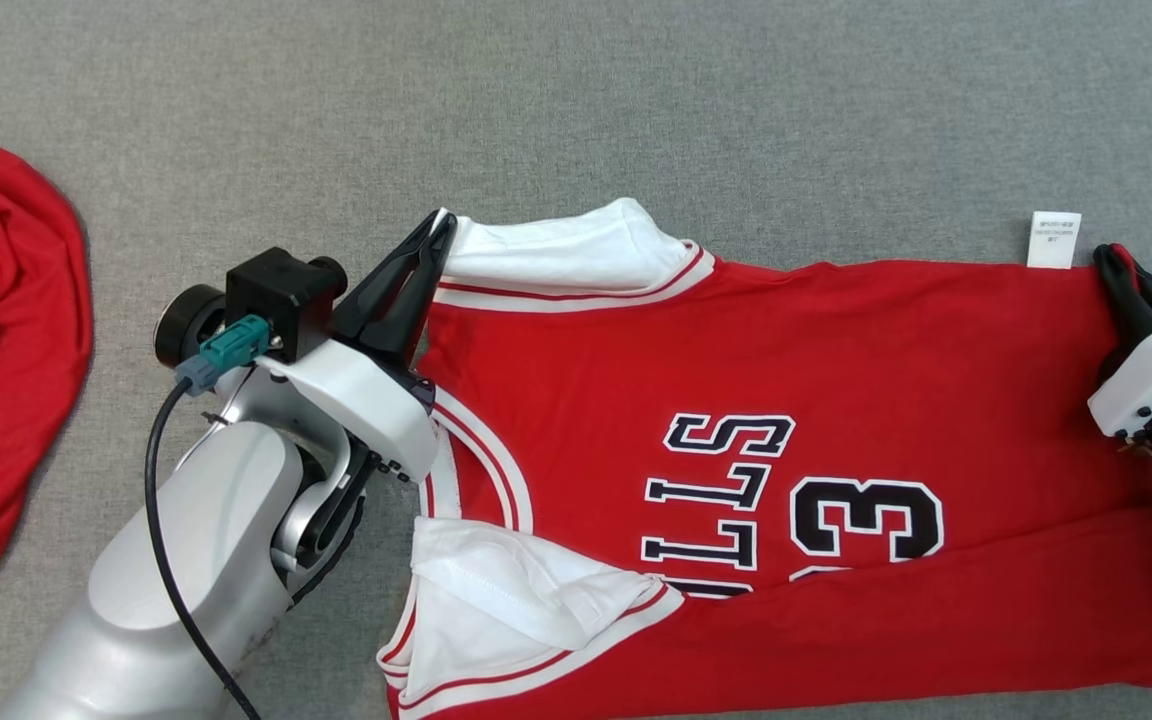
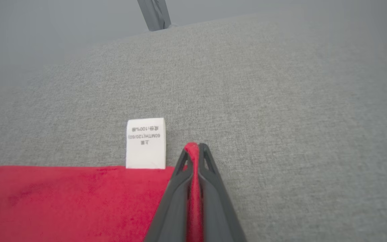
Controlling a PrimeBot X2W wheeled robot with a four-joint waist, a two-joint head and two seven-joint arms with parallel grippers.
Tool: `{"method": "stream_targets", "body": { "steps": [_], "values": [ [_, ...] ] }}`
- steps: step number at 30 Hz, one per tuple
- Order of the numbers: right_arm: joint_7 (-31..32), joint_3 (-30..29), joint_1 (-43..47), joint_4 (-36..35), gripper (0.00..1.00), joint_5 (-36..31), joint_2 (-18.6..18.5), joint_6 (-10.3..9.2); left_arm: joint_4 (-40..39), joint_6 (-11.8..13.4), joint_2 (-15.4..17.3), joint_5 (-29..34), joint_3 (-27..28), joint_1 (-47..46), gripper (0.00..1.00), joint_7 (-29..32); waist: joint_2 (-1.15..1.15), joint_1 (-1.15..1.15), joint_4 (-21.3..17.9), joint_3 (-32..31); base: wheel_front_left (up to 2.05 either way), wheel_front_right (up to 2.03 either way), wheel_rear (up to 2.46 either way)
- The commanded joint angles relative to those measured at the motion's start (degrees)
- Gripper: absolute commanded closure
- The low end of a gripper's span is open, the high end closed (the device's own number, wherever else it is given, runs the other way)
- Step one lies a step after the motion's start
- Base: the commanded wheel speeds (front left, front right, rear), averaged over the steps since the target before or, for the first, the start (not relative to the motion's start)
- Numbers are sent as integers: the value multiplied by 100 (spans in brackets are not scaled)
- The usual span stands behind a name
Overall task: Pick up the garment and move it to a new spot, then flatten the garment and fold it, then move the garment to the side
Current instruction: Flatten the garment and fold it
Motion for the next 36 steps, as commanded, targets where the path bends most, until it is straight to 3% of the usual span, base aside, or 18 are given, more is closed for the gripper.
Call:
{"method": "stream_targets", "body": {
  "steps": [1, 10, 21, 30, 36],
  "values": [
    [-178, 43, 77, -63, 100, 78, -43, -3, -7, 51, 25, -42, 32, 95, 100, -57, 0, 0, -1, -80, 0, 0, 0],
    [-967, 255, 376, -242, 100, 196, -120, -4, -82, 116, 66, -158, 94, 280, 100, -173, 0, 0, -45, -506, 0, 0, 0],
    [-1347, 221, 863, -309, 100, 253, -164, -4, -307, 193, 162, -369, 172, 694, 100, -247, 0, 0, 31, -902, 0, 0, 0],
    [-1478, -72, 1379, -580, 100, 232, -77, -4, -1026, 294, 497, -514, 92, 1360, 100, -30, 0, 0, 77, -1100, 0, 0, 0],
    [-1495, -599, 1674, -923, 100, -4, 12, -4, -1454, 320, 779, -592, -25, 1777, 100, 204, 0, 0, 76, -1165, 0, 0, 0]
  ]
}}
